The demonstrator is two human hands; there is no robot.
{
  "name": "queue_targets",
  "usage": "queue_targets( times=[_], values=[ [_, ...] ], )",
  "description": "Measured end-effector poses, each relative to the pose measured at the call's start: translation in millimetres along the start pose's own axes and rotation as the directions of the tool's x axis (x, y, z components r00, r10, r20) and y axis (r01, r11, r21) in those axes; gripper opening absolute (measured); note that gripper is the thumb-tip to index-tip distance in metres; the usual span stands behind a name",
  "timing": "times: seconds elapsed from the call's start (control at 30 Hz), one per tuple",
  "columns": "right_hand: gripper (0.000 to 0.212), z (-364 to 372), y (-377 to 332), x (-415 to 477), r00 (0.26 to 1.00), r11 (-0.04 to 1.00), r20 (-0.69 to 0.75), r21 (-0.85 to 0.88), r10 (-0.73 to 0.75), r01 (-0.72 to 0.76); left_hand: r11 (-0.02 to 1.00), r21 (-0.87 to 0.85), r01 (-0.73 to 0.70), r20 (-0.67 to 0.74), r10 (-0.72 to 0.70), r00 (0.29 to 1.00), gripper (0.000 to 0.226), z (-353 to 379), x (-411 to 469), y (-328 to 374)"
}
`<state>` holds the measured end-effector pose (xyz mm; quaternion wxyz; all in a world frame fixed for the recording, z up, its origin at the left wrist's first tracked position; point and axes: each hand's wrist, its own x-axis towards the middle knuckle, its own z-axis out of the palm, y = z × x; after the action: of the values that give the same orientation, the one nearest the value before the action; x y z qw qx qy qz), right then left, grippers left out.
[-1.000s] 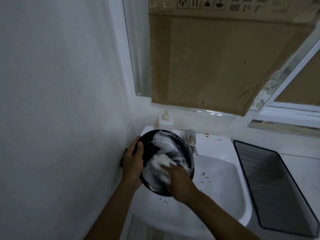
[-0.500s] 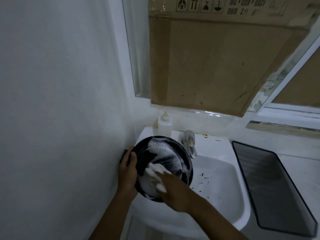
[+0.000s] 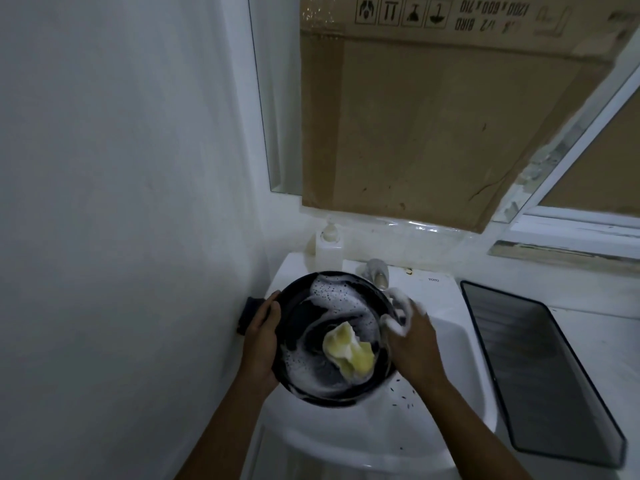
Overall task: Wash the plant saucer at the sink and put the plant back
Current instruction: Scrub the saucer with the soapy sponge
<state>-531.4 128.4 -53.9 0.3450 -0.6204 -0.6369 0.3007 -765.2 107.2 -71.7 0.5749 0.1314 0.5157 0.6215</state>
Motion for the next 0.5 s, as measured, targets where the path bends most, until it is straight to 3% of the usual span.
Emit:
queue_targets(
  times=[0.1,0.17,0.2,0.27,0.3,0.33,0.4,0.5],
  values=[
    [0.022,4.2,4.9,-3.1,0.961,0.866,0.138,0.417,0.238,-0.275,0.991,0.129,-0.033,0.026,0.030,0.999,0.026,2.0,-1.2,-0.3],
    [0.024,6.1,9.5,-6.5,0.954,0.834,0.115,0.465,0.276,-0.297,0.892,0.421,-0.164,0.056,0.155,0.986,0.029,3.6,-2.8,2.0],
    [0.028,5.8,10.7,-9.6,0.957,0.837,0.088,0.467,0.276,-0.284,0.769,0.589,-0.249,0.097,0.239,0.966,0.032,3.7,-4.2,2.8],
    [0.034,3.3,12.6,-13.2,0.961,0.835,0.046,0.485,0.274,-0.261,0.401,0.831,-0.386,0.220,0.400,0.890,0.038,7.6,-11.8,4.3],
    [0.036,1.2,14.0,-13.0,0.965,0.850,0.027,0.466,0.262,-0.244,0.217,0.880,-0.422,0.288,0.462,0.839,0.039,11.8,-19.1,3.1],
    [0.040,-2.0,13.4,-12.9,0.972,0.876,0.011,0.430,0.236,-0.218,0.098,0.886,-0.452,0.355,0.483,0.801,0.039,17.0,-28.0,0.1],
    [0.043,-7.9,9.2,-10.1,0.986,0.924,-0.005,0.351,0.165,-0.153,0.028,0.828,-0.560,0.507,0.389,0.769,0.042,29.9,-47.4,-10.3],
    [0.043,-10.3,1.5,-7.3,0.995,0.949,-0.004,0.300,0.104,-0.099,0.066,0.733,-0.677,0.653,0.206,0.728,0.048,43.8,-66.1,-40.1]
  ],
)
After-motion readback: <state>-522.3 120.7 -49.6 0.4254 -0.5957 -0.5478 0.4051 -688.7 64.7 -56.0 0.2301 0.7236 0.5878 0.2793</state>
